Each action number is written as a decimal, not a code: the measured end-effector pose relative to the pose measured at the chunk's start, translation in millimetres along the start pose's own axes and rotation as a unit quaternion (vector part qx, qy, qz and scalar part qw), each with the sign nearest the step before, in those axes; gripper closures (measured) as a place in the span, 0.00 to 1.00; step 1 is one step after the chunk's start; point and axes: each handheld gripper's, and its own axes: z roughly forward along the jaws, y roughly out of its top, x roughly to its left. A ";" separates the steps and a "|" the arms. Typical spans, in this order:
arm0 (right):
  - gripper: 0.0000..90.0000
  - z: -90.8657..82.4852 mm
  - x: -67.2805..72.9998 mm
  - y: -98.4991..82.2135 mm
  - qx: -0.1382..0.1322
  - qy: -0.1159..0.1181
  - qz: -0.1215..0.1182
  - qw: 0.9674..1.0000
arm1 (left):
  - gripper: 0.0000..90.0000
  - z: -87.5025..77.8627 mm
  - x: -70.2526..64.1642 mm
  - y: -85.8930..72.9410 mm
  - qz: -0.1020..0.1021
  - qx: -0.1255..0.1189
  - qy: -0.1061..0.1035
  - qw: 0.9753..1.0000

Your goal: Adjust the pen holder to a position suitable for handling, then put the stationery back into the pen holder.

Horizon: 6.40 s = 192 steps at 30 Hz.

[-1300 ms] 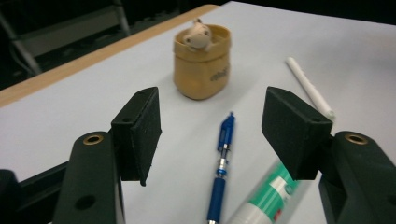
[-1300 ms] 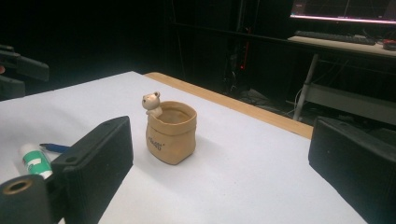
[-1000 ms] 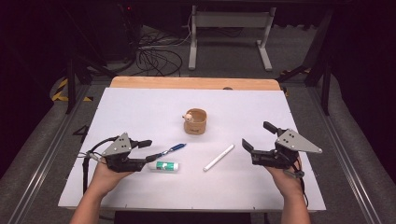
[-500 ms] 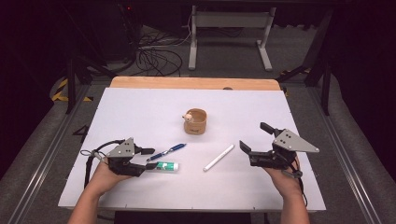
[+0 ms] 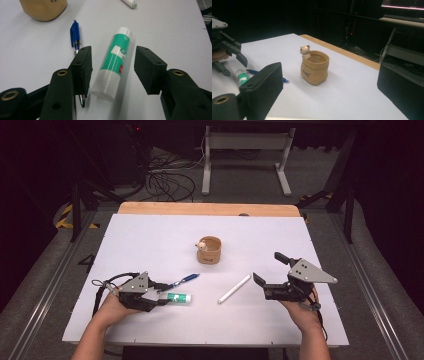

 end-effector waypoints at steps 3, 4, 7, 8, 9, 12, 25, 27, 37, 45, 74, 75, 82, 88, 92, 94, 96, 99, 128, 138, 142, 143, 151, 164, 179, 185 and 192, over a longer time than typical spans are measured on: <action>0.08 0.7 0.5 -0.1 0.000 0.003 -0.001 1.000 | 0.55 2.0 1.3 -1.3 0.001 0.005 0.001 1.000; 0.08 1.2 1.1 -0.1 0.002 0.003 -0.001 1.000 | 0.55 2.6 2.0 -2.0 0.002 0.009 0.001 1.000; 0.08 1.8 1.6 -0.2 0.002 0.005 -0.002 1.000 | 0.56 5.0 3.3 -3.8 0.003 0.020 0.001 1.000; 0.08 2.0 1.8 -0.2 0.002 0.005 -0.003 1.000 | 0.56 5.6 3.4 -4.1 0.003 0.023 0.000 1.000; 0.08 2.4 1.9 -0.3 0.002 0.006 -0.004 1.000 | 0.56 6.4 3.5 -4.3 0.003 0.025 0.000 1.000; 0.08 3.1 2.5 -0.5 0.004 0.007 -0.005 1.000 | 0.58 6.9 3.6 -4.8 0.004 0.029 -0.001 1.000; 0.08 4.7 3.4 -1.1 0.005 0.010 -0.007 1.000 | 0.64 9.8 3.1 -5.7 0.018 0.042 -0.004 0.999; 0.08 5.2 3.9 -1.2 0.006 0.010 -0.007 1.000 | 0.64 11.1 2.2 -5.9 0.021 0.044 -0.003 0.999; 0.08 8.0 5.5 -2.2 0.008 0.015 -0.010 1.000 | 0.68 16.8 -1.0 -6.4 0.044 0.067 -0.001 0.997; 0.08 8.0 6.0 -1.9 0.009 0.014 -0.013 1.000 | 0.71 16.7 -2.5 -5.5 0.048 0.070 0.000 0.996; 0.28 31.2 36.4 -5.1 0.055 0.016 -0.120 0.991 | 0.72 22.2 -22.2 36.3 -0.060 0.018 0.015 0.998; 0.28 32.7 37.9 -5.5 0.057 0.017 -0.125 0.990 | 0.72 23.1 -22.1 37.6 -0.060 0.016 0.019 0.998; 0.32 39.4 46.5 -8.6 0.061 0.020 -0.164 0.984 | 0.72 21.2 -20.5 42.2 -0.100 -0.006 0.031 0.994; 0.35 45.7 54.2 -11.9 0.063 0.035 -0.204 0.976 | 0.72 21.0 -21.5 45.7 -0.122 -0.023 0.029 0.992; 0.36 52.6 62.0 -14.7 0.069 0.041 -0.230 0.970 | 0.72 24.5 -23.7 49.7 -0.125 -0.024 0.030 0.991; 0.38 55.5 66.1 -15.7 0.071 0.043 -0.243 0.967 | 0.72 26.0 -24.3 51.8 -0.125 -0.025 0.031 0.991; 0.39 57.6 70.9 -17.3 0.075 0.044 -0.258 0.962 | 0.72 26.5 -25.2 53.6 -0.125 -0.025 0.032 0.991; 0.42 59.9 76.0 -19.0 0.080 0.042 -0.271 0.958 | 0.72 27.4 -25.7 55.3 -0.132 -0.028 0.032 0.990; 0.49 86.0 133.7 -32.4 0.100 0.039 -0.450 0.886 | 0.72 43.4 -37.2 66.1 -0.165 -0.014 0.025 0.986; 0.49 90.0 142.7 -35.9 0.102 0.030 -0.478 0.872 | 0.72 45.4 -40.3 69.9 -0.167 -0.017 0.026 0.985; 0.52 92.6 146.5 -38.1 0.103 0.011 -0.492 0.864 | 0.72 45.4 -40.3 70.2 -0.166 -0.017 0.026 0.986; 0.54 92.8 147.5 -38.7 0.103 0.007 -0.495 0.863 | 0.72 45.9 -40.4 70.1 -0.169 -0.016 0.024 0.985; 0.61 94.4 149.6 -41.8 0.107 -0.001 -0.523 0.846 | 0.72 46.6 -40.4 70.1 -0.174 -0.017 0.016 0.984; 0.73 96.5 151.5 -46.6 0.108 -0.006 -0.536 0.837 | 0.70 43.6 -38.9 69.5 -0.172 -0.039 0.008 0.984; 0.74 99.3 139.6 -45.6 0.133 -0.005 -0.466 0.875 | 0.44 26.2 -34.8 62.7 -0.134 -0.060 0.053 0.988; 0.74 100.1 130.6 -40.6 0.125 -0.005 -0.415 0.901 | 0.34 20.4 -33.1 58.3 -0.122 -0.061 0.081 0.987; 0.74 98.4 112.3 -32.7 0.104 -0.014 -0.331 0.938 | 0.28 12.7 -31.9 51.9 -0.123 -0.080 0.100 0.984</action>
